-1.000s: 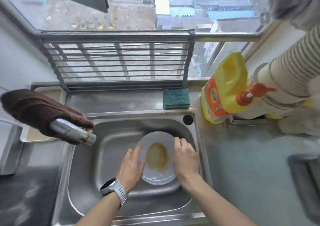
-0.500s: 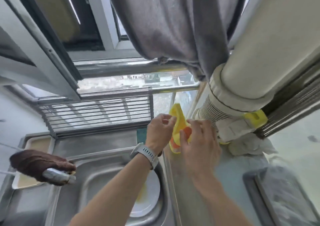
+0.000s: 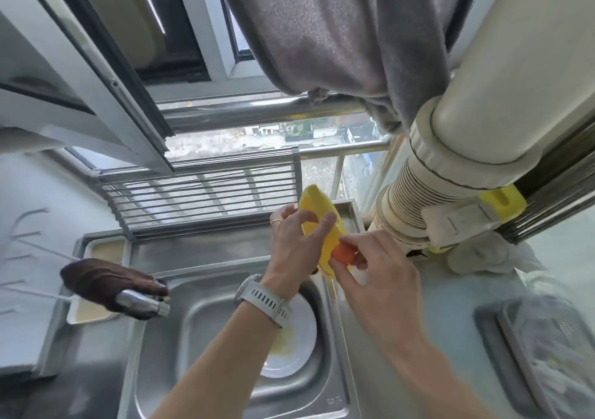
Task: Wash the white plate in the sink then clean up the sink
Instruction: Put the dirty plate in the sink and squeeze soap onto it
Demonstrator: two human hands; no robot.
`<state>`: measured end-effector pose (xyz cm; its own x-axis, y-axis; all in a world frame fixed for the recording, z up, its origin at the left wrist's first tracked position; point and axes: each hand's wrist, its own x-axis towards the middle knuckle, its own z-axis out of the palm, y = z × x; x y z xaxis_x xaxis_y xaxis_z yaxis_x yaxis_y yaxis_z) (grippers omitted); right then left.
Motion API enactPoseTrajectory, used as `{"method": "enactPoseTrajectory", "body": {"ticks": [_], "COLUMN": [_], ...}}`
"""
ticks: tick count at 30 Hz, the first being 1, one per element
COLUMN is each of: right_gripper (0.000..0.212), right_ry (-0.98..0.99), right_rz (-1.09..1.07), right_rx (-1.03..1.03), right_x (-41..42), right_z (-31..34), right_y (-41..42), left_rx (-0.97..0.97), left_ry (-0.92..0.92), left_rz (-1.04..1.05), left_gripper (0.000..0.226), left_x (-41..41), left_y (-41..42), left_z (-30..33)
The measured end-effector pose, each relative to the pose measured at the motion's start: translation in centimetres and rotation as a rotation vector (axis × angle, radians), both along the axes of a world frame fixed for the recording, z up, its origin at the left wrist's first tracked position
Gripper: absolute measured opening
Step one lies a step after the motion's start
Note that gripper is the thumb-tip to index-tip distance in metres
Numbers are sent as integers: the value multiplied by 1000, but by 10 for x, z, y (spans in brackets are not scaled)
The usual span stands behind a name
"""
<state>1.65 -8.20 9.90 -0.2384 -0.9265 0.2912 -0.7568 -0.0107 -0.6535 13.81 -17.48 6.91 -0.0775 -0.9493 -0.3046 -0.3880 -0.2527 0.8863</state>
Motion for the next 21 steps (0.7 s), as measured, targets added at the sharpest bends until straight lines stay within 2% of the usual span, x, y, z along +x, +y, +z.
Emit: {"method": "enactPoseTrajectory", "body": {"ticks": [4, 7, 10, 14, 17, 21], "right_gripper": [29, 30, 30, 29, 28, 30], "right_ry": [-76, -150, -195, -248, -284, -283], "right_rz": [146, 248, 325, 376, 363, 305], "right_rx": [-12, 45, 128, 260, 352, 424], "right_x": [45, 86, 126, 163, 175, 186], "right_z": [0, -18, -48, -99, -132, -171], "right_y": [31, 47, 62, 79, 89, 99], "left_rx": [-10, 0, 72, 179, 237, 293], "left_ry": [16, -14, -22, -119, -167, -207], "left_rz": [68, 149, 257, 325, 298, 283], "left_gripper": [38, 40, 53, 47, 28, 27], "left_x": [66, 120, 170, 214, 229, 237], "left_y": [40, 71, 98, 125, 139, 148], "left_z": [-1, -23, -52, -90, -119, -162]}}
